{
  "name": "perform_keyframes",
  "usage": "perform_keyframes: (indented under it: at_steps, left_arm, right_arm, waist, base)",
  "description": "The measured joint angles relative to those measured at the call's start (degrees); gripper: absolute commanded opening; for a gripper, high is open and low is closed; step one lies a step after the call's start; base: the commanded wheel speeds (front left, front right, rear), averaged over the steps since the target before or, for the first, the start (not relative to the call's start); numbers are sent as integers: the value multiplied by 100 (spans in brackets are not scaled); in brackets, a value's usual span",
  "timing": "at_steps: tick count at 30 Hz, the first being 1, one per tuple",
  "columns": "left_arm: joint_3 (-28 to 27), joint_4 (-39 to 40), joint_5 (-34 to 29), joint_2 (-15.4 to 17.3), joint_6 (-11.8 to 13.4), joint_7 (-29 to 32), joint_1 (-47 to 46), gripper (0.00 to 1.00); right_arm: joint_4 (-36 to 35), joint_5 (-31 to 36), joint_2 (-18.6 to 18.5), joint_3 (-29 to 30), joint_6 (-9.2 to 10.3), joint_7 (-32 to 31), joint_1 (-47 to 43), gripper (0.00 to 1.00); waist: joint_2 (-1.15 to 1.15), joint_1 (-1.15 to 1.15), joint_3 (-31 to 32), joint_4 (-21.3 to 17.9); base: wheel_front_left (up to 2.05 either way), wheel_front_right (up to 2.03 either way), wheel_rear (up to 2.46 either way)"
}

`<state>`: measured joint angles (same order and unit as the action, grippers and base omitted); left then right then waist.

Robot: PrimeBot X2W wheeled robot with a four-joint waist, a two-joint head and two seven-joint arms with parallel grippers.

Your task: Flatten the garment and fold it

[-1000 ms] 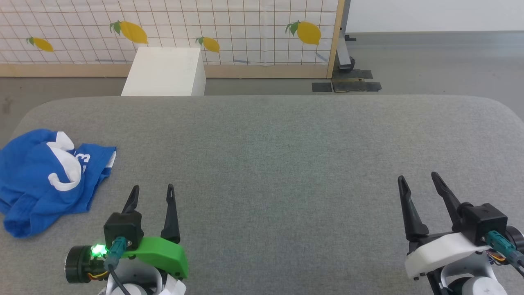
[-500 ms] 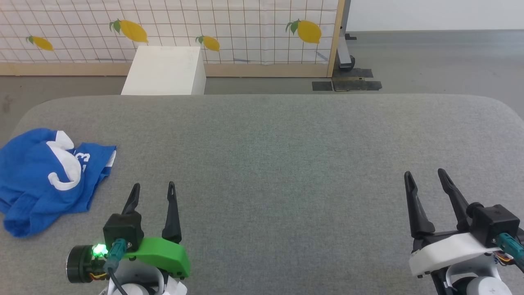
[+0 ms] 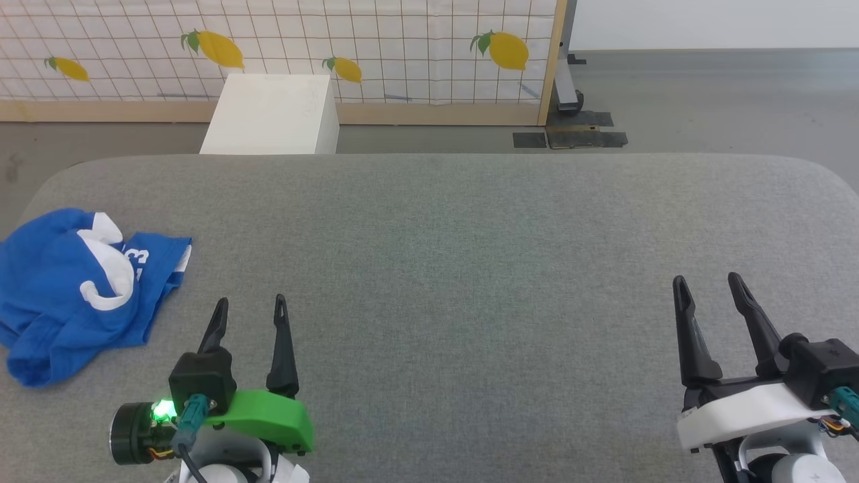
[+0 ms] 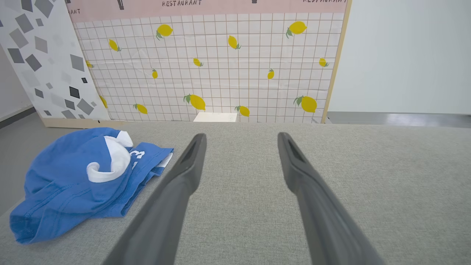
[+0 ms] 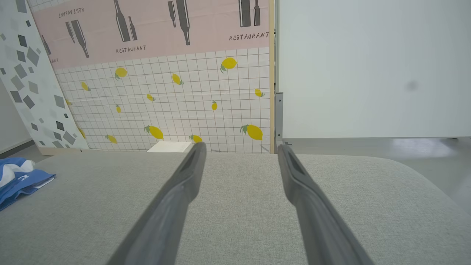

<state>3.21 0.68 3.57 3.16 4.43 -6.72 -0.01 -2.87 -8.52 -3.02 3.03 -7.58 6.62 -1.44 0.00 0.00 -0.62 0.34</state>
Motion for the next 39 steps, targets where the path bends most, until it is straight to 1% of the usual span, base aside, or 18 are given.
perform_keyframes:
  at_steps: [16,24,39]
  left_arm:
    - [82,8,115,0,110,-179,0,100]
    - [123,-7,154,0,109,-255,0,100]
    - [166,-137,231,0,-86,-453,0,100]
  right_arm:
    - [-33,-231,0,85,0,194,-71,100]
    - [-45,-327,0,102,0,282,-92,100]
    - [-40,-365,0,101,0,452,-133,100]
  waist:
    - [0,0,6,14]
    - [0,0,14,29]
    - [0,0,34,51]
  base:
    - [0,0,0]
    - [0,0,0]
    - [0,0,0]
